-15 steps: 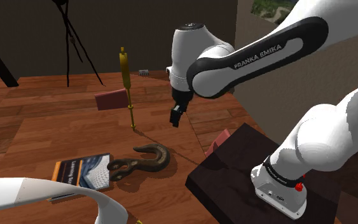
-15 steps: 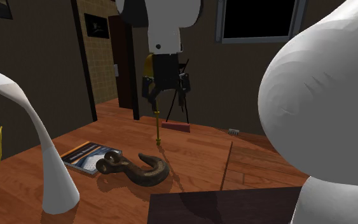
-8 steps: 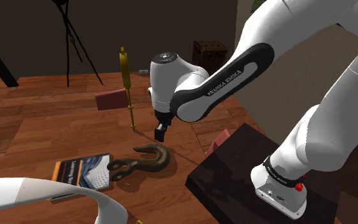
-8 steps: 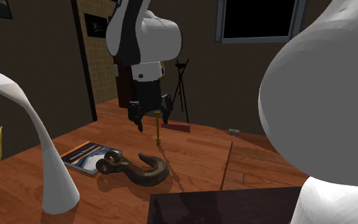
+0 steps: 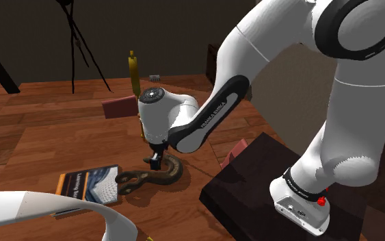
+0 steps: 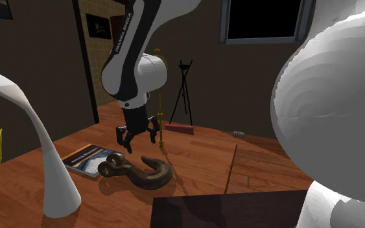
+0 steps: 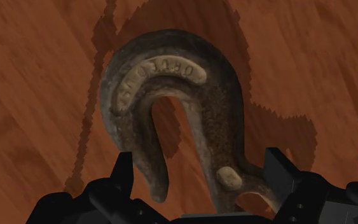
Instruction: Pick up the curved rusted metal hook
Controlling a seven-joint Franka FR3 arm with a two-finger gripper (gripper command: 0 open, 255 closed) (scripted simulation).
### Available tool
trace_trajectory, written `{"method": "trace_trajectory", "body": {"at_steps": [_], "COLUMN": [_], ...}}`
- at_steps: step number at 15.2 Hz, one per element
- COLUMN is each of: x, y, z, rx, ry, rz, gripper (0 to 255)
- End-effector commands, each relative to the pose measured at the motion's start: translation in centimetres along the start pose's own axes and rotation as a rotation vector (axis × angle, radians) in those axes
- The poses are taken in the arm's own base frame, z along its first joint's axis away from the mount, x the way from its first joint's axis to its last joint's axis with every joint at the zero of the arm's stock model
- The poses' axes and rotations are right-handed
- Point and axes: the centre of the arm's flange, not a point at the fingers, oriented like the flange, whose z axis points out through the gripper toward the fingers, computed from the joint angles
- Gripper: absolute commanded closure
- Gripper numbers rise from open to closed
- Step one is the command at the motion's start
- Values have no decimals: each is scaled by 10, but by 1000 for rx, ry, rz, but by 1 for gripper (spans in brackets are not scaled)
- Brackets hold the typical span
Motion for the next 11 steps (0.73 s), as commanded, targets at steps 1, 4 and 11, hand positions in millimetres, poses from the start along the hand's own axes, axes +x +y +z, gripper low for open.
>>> {"method": "trace_trajectory", "body": {"at_steps": [1, 4, 11], "x": [12, 32, 45], "y": [-11, -28, -42], "z": [22, 53, 95], "rx": [-10, -22, -30], "ry": [-1, -2, -3], "rz": [-24, -58, -80], "gripper": [0, 0, 0]}}
